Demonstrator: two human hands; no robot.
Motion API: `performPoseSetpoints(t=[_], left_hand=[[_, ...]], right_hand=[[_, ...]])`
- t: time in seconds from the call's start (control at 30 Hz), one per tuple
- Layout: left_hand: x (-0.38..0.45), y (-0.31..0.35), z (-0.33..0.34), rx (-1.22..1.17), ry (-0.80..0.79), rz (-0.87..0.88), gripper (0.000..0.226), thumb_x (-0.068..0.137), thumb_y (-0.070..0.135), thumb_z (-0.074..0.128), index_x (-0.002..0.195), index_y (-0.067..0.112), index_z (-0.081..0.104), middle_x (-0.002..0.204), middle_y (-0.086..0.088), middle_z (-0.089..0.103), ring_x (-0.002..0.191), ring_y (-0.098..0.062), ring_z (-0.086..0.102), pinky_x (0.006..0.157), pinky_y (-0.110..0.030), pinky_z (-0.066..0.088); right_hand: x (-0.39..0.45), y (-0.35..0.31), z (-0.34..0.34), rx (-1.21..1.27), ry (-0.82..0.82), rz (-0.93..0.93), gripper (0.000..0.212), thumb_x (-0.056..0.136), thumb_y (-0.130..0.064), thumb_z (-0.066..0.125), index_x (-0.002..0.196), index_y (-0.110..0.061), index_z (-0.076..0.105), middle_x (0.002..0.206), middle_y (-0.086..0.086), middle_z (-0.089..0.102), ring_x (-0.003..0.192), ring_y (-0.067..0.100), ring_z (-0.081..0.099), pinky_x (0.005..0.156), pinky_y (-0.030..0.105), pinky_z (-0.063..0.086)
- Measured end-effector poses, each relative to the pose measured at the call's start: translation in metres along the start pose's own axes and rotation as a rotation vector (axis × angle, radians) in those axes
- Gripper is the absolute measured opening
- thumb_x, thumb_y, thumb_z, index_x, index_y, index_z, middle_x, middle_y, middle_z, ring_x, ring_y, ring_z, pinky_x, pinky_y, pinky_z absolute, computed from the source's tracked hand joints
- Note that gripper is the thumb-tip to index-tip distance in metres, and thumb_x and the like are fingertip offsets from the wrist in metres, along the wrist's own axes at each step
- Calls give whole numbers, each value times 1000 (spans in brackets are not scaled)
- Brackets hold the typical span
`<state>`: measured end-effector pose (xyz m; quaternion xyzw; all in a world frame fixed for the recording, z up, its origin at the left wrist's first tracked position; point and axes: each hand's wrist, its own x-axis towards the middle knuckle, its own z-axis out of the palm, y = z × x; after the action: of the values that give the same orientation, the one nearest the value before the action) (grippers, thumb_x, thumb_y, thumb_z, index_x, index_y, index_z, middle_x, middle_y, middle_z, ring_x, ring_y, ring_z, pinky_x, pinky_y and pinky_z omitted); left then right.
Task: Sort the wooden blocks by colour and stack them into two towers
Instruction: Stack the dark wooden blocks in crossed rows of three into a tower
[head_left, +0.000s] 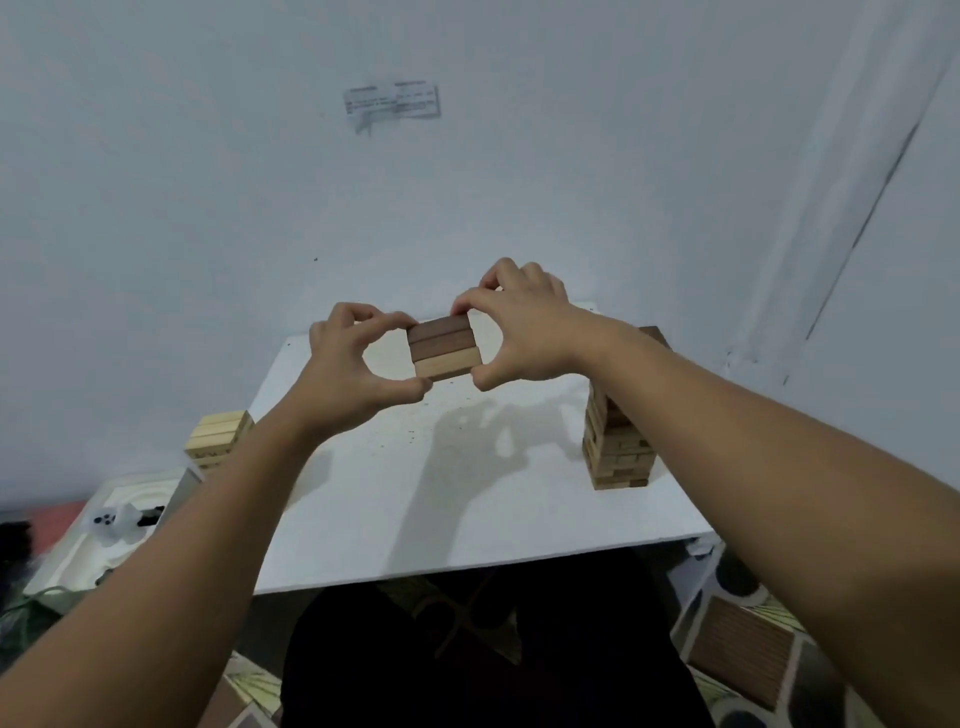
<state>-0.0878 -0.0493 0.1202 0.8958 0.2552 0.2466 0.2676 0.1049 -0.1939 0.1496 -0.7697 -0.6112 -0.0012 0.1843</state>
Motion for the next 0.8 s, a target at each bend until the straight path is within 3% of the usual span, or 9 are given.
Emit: performPoseSetpoints(t=[0.07, 0.23, 0.4, 0.67, 0.8], left_hand=[[9, 14, 8, -5, -9, 26, 61, 68, 42, 87, 124, 47, 64, 127, 11, 40, 127, -7, 26, 87, -8, 28], [29, 52, 36, -31, -69, 74, 55, 78, 29, 88, 126, 43, 65, 129, 9, 41, 126, -7, 26, 80, -8, 31], [42, 83, 68, -78, -148, 97, 63, 66, 50, 78, 127, 43, 65, 129, 8, 43, 127, -9, 27, 98, -24, 29], [56, 108, 102, -115, -247, 94, 59, 66, 55, 78, 123, 46, 66, 129, 8, 47, 135, -14, 32, 104, -35, 34], [57, 110, 108, -119, -283, 74, 56, 65, 56, 79, 119, 48, 67, 130, 8, 48, 136, -17, 34, 107, -39, 38]], right_hand=[[-9, 11, -12, -14, 12, 27, 65, 73, -47, 76, 133, -43, 51, 127, -7, 33, 119, 19, 27, 106, 30, 15], [-38, 47, -37, 31, 0, 135, 65, 74, -45, 74, 134, -48, 50, 129, -8, 34, 122, 18, 27, 104, 33, 20], [-66, 82, -53, 72, -30, 247, 66, 77, -42, 74, 137, -50, 48, 133, -5, 34, 126, 20, 27, 98, 36, 24], [-95, 124, -61, 223, -62, 339, 65, 76, -40, 76, 135, -53, 50, 136, -6, 34, 131, 20, 27, 105, 43, 34], [-101, 133, -56, 314, -86, 350, 65, 74, -41, 75, 133, -54, 52, 133, -8, 35, 129, 15, 26, 96, 40, 33]])
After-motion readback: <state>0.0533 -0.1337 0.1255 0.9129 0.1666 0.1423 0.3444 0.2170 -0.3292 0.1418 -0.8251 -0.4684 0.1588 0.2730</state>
